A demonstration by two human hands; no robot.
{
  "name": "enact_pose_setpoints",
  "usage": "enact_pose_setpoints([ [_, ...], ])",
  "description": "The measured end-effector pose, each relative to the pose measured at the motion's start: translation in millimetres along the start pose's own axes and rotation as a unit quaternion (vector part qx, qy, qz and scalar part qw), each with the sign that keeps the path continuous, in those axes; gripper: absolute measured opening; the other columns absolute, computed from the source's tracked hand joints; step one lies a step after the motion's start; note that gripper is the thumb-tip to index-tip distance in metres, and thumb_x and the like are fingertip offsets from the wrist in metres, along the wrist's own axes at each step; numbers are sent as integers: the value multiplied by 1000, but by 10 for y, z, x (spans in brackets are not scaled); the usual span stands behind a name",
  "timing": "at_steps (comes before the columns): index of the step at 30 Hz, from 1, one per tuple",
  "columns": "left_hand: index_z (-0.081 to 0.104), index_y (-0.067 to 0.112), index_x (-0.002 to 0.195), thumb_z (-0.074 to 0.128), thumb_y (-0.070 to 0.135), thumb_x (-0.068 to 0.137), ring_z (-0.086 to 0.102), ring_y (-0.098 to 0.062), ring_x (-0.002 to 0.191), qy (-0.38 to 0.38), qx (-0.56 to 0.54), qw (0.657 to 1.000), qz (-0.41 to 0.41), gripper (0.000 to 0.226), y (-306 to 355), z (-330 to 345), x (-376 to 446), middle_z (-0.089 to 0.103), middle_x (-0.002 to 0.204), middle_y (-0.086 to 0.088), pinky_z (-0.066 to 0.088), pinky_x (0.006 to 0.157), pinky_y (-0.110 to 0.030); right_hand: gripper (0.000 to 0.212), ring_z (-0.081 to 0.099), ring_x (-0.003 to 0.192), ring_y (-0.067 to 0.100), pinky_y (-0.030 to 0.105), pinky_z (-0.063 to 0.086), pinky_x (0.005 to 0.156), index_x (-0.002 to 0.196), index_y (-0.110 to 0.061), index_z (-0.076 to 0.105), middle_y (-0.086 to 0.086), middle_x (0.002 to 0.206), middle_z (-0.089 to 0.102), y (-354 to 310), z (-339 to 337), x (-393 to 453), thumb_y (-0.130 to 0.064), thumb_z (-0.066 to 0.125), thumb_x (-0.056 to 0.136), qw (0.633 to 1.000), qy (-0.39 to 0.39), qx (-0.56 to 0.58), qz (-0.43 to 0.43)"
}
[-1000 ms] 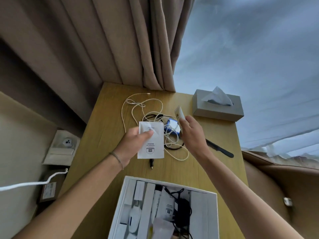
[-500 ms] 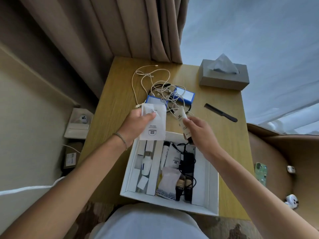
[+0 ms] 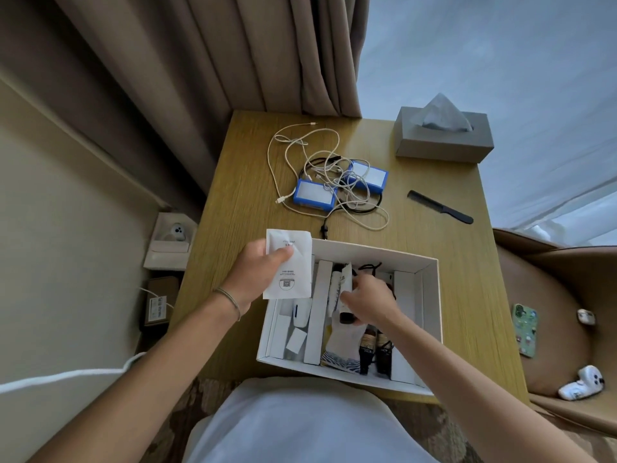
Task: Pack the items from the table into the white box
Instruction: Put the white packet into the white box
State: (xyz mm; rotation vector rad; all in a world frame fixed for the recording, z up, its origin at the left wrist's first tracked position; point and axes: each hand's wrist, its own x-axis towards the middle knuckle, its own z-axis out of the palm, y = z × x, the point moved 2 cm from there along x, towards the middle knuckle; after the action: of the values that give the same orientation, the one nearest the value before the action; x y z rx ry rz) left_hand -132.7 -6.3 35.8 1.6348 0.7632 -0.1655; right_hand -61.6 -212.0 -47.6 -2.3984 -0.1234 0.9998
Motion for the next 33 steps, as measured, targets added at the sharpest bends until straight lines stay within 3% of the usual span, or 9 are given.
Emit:
enact_pose_setpoints([
  [3, 68, 16, 108, 59, 27, 97, 72, -22, 89, -4, 6, 1000, 3, 17, -29, 6, -35, 74, 99, -8, 61, 68, -34, 15, 52, 56, 20, 27, 37, 49, 72, -12, 52, 3, 67, 57, 1, 56, 69, -12, 57, 86, 995, 44, -84, 6],
  [10, 66, 18, 99, 59, 27, 98, 73, -19, 84, -42, 30, 999, 6, 12, -110, 76, -85, 74, 96, -8, 61, 62, -30, 8, 65, 76, 25, 30, 43, 54, 94, -8, 67, 8, 87, 69, -97, 223, 175, -11, 60, 96, 973, 89, -212, 4],
  [14, 68, 11, 102, 61, 22, 97, 74, -23, 90, -56, 41, 998, 4, 14, -133, 162, -77, 74, 99, -8, 62, 76, -44, 13, 57, 68, 24, 30, 41, 53, 90, -8, 66, 3, 72, 56, -114, 188, 192, -6, 56, 97, 968, 89, -235, -10],
  [17, 64, 12, 107, 65, 12, 92, 71, -22, 95, -72, 76, 995, 8, 15, -145, 252, -40, 72, 104, -4, 62, 73, -37, 24, 49, 54, 22, 26, 34, 45, 69, -7, 56, 4, 60, 50, -100, 65, 144, -1, 53, 91, 981, 83, -172, -24],
  [19, 59, 18, 110, 68, 6, 87, 68, -19, 95, -85, 110, 990, 14, 27, -156, 335, -10, 68, 105, 0, 59, 70, -29, 24, 53, 50, 30, 26, 39, 46, 65, -2, 58, 7, 57, 55, -60, -82, 68, -2, 50, 88, 989, 95, -104, -41],
  [21, 56, 21, 113, 72, 3, 82, 65, -18, 96, -92, 129, 987, 20, 39, -175, 431, 26, 66, 106, 0, 57, 68, -26, 26, 68, 64, 35, 34, 57, 60, 86, -1, 73, 10, 70, 71, -6, -233, -40, -6, 47, 88, 990, 116, -43, -65],
  [23, 52, 25, 115, 76, 1, 77, 64, -18, 98, -105, 150, 983, 34, 50, -214, 546, 68, 63, 106, 3, 56, 65, -22, 36, 73, 77, 29, 43, 61, 73, 113, -10, 74, 7, 90, 78, 50, -344, -159, -11, 46, 91, 989, 131, -12, -65],
  [27, 36, 33, 132, 78, 0, 72, 64, -17, 88, -137, 222, 965, 35, 80, -352, 827, 107, 58, 103, 4, 59, 59, -27, 38, 70, 64, 16, 39, 61, 66, 119, -17, 72, -1, 92, 78, 193, -413, -317, -11, 48, 90, 989, 141, 21, -50],
  [33, 47, 29, 111, 74, 7, 80, 68, -18, 82, -170, 254, 951, 52, 47, -599, 1174, 68, 65, 102, -2, 62, 62, -34, 31, 68, 58, 4, 38, 61, 64, 114, -20, 72, -8, 74, 76, 381, -448, -446, -12, 52, 91, 982, 167, 83, -29],
])
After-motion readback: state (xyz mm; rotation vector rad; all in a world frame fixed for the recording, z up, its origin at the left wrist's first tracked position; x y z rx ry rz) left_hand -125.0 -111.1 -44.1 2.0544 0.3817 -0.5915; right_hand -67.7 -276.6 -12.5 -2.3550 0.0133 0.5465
